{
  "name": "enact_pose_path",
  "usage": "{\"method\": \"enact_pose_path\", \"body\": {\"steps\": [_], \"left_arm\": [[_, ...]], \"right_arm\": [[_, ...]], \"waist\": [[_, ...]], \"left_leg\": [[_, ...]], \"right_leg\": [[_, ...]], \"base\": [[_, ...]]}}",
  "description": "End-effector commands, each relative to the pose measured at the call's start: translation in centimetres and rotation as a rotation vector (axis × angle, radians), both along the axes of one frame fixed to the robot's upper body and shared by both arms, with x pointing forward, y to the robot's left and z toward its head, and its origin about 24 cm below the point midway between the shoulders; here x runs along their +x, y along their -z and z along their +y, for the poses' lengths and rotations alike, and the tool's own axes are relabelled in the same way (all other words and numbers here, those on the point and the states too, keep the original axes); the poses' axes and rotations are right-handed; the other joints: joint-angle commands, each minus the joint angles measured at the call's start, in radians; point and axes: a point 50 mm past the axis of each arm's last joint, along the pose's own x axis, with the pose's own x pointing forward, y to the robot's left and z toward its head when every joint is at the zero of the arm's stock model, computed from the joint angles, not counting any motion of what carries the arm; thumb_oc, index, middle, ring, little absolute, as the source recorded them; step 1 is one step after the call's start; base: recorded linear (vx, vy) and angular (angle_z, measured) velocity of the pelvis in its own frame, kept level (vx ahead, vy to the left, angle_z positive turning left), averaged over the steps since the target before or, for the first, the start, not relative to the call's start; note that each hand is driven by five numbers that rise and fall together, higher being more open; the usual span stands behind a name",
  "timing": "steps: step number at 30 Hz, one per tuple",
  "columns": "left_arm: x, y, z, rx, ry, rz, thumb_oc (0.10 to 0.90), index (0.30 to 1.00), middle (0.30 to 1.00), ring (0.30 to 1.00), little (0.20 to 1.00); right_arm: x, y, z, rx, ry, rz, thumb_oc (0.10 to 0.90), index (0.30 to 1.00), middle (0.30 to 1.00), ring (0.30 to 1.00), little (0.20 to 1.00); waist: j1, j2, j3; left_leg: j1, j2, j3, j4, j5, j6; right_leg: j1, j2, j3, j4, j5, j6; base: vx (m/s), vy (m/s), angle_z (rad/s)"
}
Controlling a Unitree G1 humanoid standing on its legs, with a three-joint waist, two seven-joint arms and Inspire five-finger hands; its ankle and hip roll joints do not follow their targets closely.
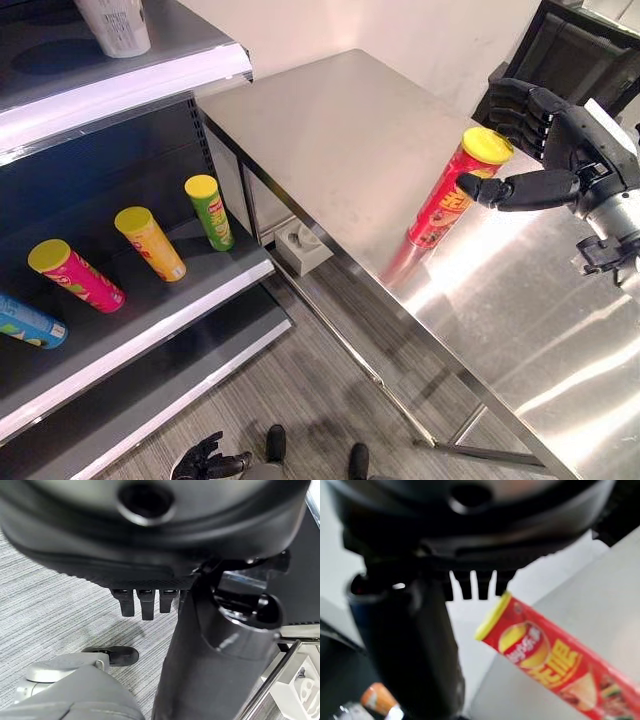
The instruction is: Put the goods on the table back onto the shelves and tidy them up.
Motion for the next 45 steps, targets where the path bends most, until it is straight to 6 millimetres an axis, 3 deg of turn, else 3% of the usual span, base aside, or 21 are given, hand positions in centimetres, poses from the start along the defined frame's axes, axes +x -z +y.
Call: {"method": "enact_pose_path", "body": {"steps": [1,11,25,45], "left_arm": [[-0.4,-0.1,0.5,0.041,0.087,0.015,0.8,0.9,0.9,0.9,0.9],[0.1,-0.3,0.6,0.051,0.096,0.006,0.8,0.9,0.9,0.9,0.9],[-0.2,-0.1,0.6,0.059,0.111,0.032,0.8,0.9,0.9,0.9,0.9],[0.0,-0.1,0.6,0.063,0.12,0.041,0.8,0.9,0.9,0.9,0.9]], "right_arm": [[0.1,-4.3,0.2,-0.031,-0.001,-0.166,0.8,0.9,0.9,0.9,0.9],[1.1,-5.1,-0.3,-0.036,0.063,-0.192,0.8,0.9,0.9,0.9,0.9],[3.0,-3.7,-1.2,-0.054,0.125,-0.083,0.8,0.9,0.9,0.9,0.9],[4.7,-3.8,-0.5,0.016,0.115,-0.037,0.8,0.9,0.9,0.9,0.9]], "waist": [[0.023,-0.017,-0.077],[0.031,-0.022,-0.078],[0.045,-0.025,-0.079],[0.061,-0.031,-0.073]], "left_leg": [[0.041,0.057,-0.009,0.003,-0.107,-0.063],[0.046,0.058,-0.012,0.003,-0.113,-0.063],[0.046,0.057,-0.024,0.003,-0.114,-0.065],[0.036,0.058,-0.037,0.003,-0.113,-0.067]], "right_leg": [[0.005,-0.057,-0.021,0.007,-0.026,0.082],[0.011,-0.058,-0.032,0.007,-0.029,0.083],[0.016,-0.061,-0.05,0.007,-0.028,0.083],[0.015,-0.061,-0.065,0.007,-0.03,0.082]], "base": [[0.0,0.0,0.0],[0.0,-0.001,0.03],[0.0,-0.001,0.01],[0.0,0.001,0.02]]}}
